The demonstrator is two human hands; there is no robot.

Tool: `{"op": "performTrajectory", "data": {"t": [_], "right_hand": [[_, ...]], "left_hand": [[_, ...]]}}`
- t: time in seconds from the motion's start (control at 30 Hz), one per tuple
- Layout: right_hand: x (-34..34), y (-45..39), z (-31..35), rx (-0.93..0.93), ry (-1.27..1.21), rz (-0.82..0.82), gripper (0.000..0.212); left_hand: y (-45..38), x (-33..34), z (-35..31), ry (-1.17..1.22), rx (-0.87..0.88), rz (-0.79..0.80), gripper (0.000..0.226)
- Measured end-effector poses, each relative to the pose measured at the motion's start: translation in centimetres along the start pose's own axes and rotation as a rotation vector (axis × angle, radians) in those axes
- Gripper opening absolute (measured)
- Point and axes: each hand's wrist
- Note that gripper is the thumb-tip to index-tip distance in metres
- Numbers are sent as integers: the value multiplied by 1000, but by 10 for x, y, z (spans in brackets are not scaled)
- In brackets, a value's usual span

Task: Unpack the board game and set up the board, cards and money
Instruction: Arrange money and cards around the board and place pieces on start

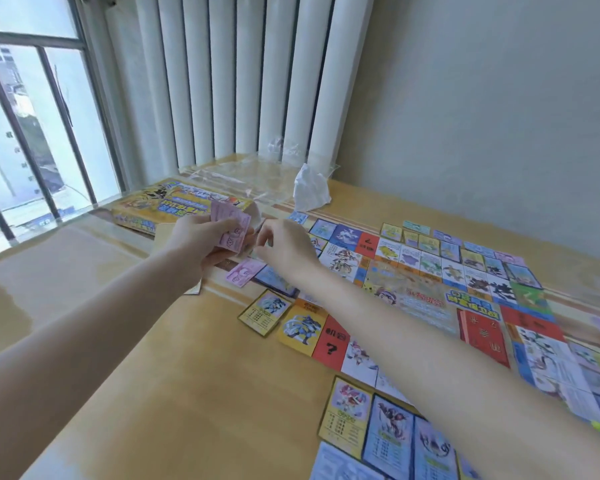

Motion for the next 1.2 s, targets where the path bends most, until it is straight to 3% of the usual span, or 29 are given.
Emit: {"op": "performTrajectory", "data": {"t": [0.1,0.2,0.3,0.47,0.53,0.63,0.8,0.9,1.03,1.2], "right_hand": [[-35,9,3,114,-255,-31,1],[-71,37,6,156,-414,176,16],[-102,78,4,174,-541,277,21],[-116,146,7,152,-486,280,28],[-114,171,8,160,-510,272,29],[-116,208,3,211,-480,264,27],[-145,261,-11,389,-534,228,7],[-165,286,-21,495,-568,221,10],[-178,323,-33,596,-479,329,10],[-179,368,-40,675,-458,267,12]], "left_hand": [[11,8,5,-194,-29,115,8],[26,19,12,-324,-7,226,13],[46,32,18,-490,37,295,18],[91,45,34,-761,34,578,11],[108,50,44,-728,4,648,8],[123,54,54,-629,-35,703,35],[140,73,66,-639,-94,765,21],[154,99,76,-656,-106,833,11],[174,133,91,-620,-95,872,9],[189,158,102,-651,-87,914,9]]}}
Point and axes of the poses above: each hand's wrist, its own y-axis away from the middle knuckle, its own x-axis out of the palm, z = x × y, and after that the axes turned 8 degrees about -x, right-handed
